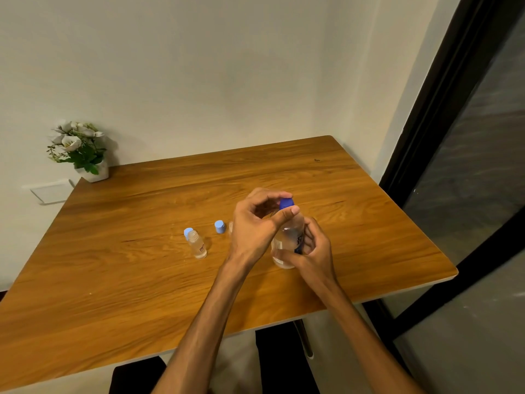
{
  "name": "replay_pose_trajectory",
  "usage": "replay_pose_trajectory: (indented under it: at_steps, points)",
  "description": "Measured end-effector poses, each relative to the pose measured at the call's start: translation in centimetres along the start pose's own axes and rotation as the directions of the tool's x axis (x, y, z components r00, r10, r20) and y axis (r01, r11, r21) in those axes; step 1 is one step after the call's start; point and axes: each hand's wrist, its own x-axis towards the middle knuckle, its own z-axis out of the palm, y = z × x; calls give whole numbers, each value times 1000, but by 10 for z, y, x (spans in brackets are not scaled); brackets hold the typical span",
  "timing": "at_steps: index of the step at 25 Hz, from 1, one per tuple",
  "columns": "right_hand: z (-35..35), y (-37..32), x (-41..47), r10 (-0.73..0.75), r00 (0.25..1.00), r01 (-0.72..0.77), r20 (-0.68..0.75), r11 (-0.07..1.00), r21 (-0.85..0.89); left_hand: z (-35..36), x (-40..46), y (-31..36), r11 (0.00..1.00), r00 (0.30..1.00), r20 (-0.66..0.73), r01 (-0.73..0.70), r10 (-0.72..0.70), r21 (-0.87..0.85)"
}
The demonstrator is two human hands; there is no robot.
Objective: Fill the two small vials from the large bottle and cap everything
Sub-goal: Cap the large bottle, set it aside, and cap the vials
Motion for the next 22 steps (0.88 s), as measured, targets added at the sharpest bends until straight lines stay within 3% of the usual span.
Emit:
replay_pose_trajectory:
  at_steps: [5,11,16,22]
  points:
    - [-1,3,-1,-8,1000,8,5,1000,-22,-4,-4,-4,995,998,33,64,-61,-82]
    - [-1,8,0,-16,1000,16,15,999,-50,9,-3,-3,991,998,-38,-45,50,123]
    - [-2,5,-1,-28,999,28,18,999,-32,6,-8,-9,994,995,-63,67,-73,-85]
    - [-3,4,-2,-18,999,19,37,999,-44,12,-9,-4,986,996,-33,-71,77,152]
